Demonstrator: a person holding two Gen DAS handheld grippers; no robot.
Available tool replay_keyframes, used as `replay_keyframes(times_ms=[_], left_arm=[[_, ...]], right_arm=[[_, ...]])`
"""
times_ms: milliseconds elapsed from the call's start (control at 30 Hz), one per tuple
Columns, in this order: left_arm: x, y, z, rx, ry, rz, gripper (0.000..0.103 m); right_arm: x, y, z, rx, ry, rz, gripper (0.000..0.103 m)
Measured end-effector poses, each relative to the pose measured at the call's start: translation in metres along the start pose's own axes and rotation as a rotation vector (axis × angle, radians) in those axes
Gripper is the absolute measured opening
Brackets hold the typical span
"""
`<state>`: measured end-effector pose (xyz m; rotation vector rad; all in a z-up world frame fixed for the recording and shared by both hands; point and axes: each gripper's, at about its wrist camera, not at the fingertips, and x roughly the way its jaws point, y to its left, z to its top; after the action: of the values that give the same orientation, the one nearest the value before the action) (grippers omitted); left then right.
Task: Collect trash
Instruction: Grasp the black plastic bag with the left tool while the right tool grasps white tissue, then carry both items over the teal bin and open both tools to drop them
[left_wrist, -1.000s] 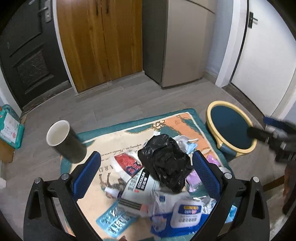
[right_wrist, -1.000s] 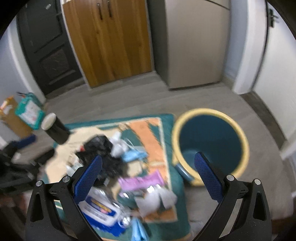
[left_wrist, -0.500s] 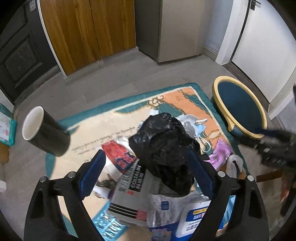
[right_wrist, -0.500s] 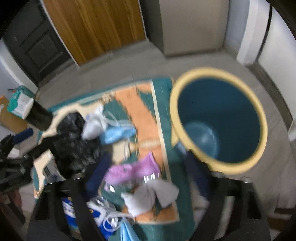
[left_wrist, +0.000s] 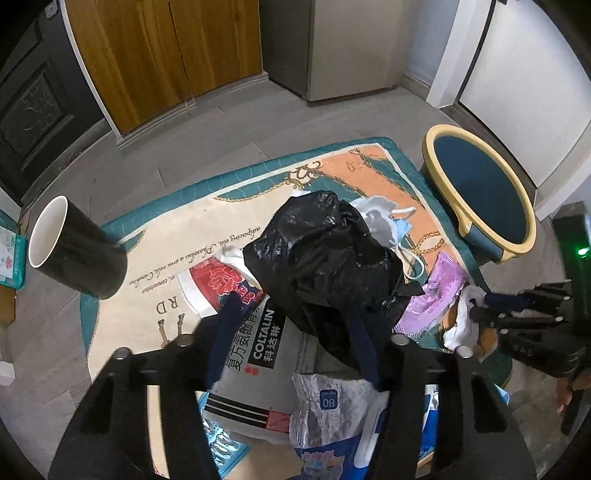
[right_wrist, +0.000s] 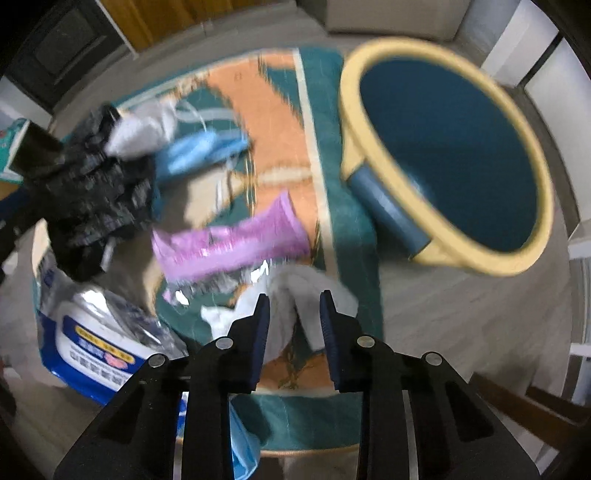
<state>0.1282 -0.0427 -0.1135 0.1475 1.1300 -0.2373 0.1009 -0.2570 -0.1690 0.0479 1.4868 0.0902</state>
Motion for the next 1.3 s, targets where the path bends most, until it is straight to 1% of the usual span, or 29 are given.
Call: replay_keyframes(times_ms=[100,133,167,200,267,300,367,467,500,567,667,800,867,900,1033,1100,1200,1300], left_arm=[[0.002,-0.004,-0.001,0.017,0.007,0.006,0.045],[0.002,-0.006,-0.002,0.028,0.009,0.009,0.043],[0.003,-0.007,-0.002,0.033,0.013,0.006,0.034],[0.004,-0.007,-0.003,0.036,0.018,0.002,0.026],[0.006,-0.008,-0.004,0.044,0.029,0.000,0.021],[0.007,-0.009,-0.005,0.049,0.034,-0.002,0.017],[0.007,-0.009,-0.006,0.049,0.035,-0.007,0.015],[0.004,-0.005,-0.007,0.019,0.029,-0.035,0.008],[0.002,-0.004,-0.007,0.013,0.026,-0.031,0.007],[-0.002,-0.004,-0.009,0.015,0.017,-0.022,0.005],[-0.016,-0.005,-0.009,0.014,-0.023,-0.010,0.004],[-0.037,-0.004,-0.008,0.012,-0.099,0.024,0.002],[-0.050,-0.004,-0.005,0.013,-0.152,0.040,0.002],[-0.056,-0.005,-0.004,0.017,-0.175,0.046,0.002],[-0.080,-0.013,0.003,0.051,-0.281,0.070,0.002],[-0.088,-0.016,0.006,0.063,-0.309,0.075,0.002],[-0.098,-0.025,0.013,0.076,-0.343,0.070,0.002],[-0.105,-0.036,0.025,0.087,-0.369,0.039,0.002]], right_arm=[[0.006,-0.002,-0.001,0.010,0.020,0.021,0.022],[0.006,-0.002,-0.001,0.010,0.021,0.027,0.015],[0.006,-0.001,-0.001,0.002,0.021,0.035,0.010],[0.005,0.001,-0.001,-0.010,0.016,0.035,0.008],[-0.001,0.006,-0.001,-0.040,-0.009,0.042,0.002],[-0.004,0.010,0.001,-0.053,-0.021,0.045,0.002],[-0.011,0.014,0.000,-0.076,-0.044,0.049,0.002],[-0.028,0.021,-0.001,-0.113,-0.098,0.052,0.001],[-0.037,0.023,-0.002,-0.125,-0.125,0.058,0.001],[-0.052,0.027,-0.002,-0.135,-0.162,0.070,0.001],[-0.070,0.027,-0.005,-0.160,-0.210,0.087,0.001],[-0.092,0.029,0.000,-0.156,-0.285,0.126,0.001],[-0.105,0.021,0.005,-0.121,-0.325,0.158,0.001],[-0.101,0.015,0.009,-0.103,-0.337,0.171,0.001],[-0.111,-0.003,0.017,-0.035,-0.380,0.210,0.001],[-0.116,-0.011,0.022,-0.006,-0.402,0.234,0.001],[-0.128,-0.019,0.026,-0.001,-0.450,0.216,0.001],[-0.132,-0.032,0.035,0.020,-0.485,0.191,0.001]])
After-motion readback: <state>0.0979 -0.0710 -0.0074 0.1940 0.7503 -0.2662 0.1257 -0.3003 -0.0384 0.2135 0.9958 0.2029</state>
